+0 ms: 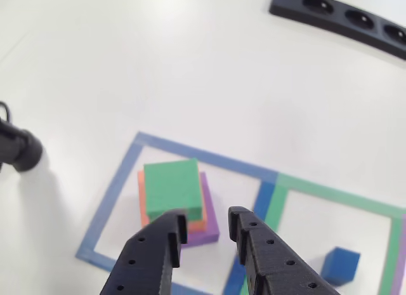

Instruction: Tower of hanoi

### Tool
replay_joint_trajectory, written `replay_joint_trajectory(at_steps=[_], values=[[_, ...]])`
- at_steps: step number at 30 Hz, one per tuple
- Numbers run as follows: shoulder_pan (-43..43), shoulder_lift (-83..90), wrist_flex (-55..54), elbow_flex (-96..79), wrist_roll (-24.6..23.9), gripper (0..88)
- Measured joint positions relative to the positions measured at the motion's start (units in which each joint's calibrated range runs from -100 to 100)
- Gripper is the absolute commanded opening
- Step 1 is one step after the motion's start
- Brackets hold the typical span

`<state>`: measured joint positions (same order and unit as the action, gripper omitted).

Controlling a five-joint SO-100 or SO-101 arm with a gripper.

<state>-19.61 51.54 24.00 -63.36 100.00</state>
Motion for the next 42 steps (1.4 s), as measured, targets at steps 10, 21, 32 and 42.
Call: replay_joint_trajectory(at_steps=[10,21,32,42], values=[[4.8,3.1,48.1,36.2,0.0,0.0],[12.5,-5.6,70.8,70.7,0.0,0.0],[19.6,-1.9,70.9,61.7,0.0,14.2],[25.1,12.6,44.6,20.6,0.0,23.6]])
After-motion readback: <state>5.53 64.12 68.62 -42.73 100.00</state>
